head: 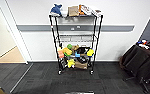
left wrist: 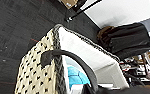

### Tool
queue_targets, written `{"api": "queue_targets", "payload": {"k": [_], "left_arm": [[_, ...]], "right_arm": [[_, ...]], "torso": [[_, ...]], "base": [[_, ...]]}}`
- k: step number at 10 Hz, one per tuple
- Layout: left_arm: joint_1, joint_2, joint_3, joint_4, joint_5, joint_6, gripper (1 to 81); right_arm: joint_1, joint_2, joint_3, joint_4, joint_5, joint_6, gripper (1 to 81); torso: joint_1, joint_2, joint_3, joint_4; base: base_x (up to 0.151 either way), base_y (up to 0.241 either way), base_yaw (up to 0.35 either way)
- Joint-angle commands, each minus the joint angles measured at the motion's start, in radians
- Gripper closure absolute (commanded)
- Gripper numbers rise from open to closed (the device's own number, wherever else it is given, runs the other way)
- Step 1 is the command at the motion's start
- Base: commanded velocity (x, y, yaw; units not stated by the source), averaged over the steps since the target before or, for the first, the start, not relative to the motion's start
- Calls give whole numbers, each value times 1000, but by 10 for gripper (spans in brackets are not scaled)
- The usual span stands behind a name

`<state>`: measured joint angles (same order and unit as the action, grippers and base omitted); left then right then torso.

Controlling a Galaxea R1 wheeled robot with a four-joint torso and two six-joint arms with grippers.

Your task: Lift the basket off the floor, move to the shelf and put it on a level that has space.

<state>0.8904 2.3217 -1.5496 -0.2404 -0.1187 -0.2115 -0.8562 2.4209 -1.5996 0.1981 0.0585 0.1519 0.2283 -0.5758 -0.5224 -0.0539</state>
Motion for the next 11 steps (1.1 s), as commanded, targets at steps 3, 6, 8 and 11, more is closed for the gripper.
{"api": "queue_targets", "payload": {"k": [3, 6, 8, 11], "left_arm": [[-100, -36, 75, 38, 14, -3, 811], [-100, -42, 77, 39, 19, -3, 811], [-100, -42, 80, 46, 24, -3, 811], [-100, -44, 82, 46, 24, -3, 811]], "right_arm": [[113, -18, 34, -9, -3, 9, 811], [105, -18, 34, -9, -2, 9, 811], [99, -18, 35, -9, 1, 8, 811], [91, -18, 37, -11, 6, 8, 811]], "torso": [[-2, -1, 31, 0], [-74, 110, 34, 0], [-111, 166, 34, 0], [-178, 269, 34, 0]], "base": [[0, 0, 0], [0, 0, 0], [0, 0, 0], [0, 0, 0]]}}
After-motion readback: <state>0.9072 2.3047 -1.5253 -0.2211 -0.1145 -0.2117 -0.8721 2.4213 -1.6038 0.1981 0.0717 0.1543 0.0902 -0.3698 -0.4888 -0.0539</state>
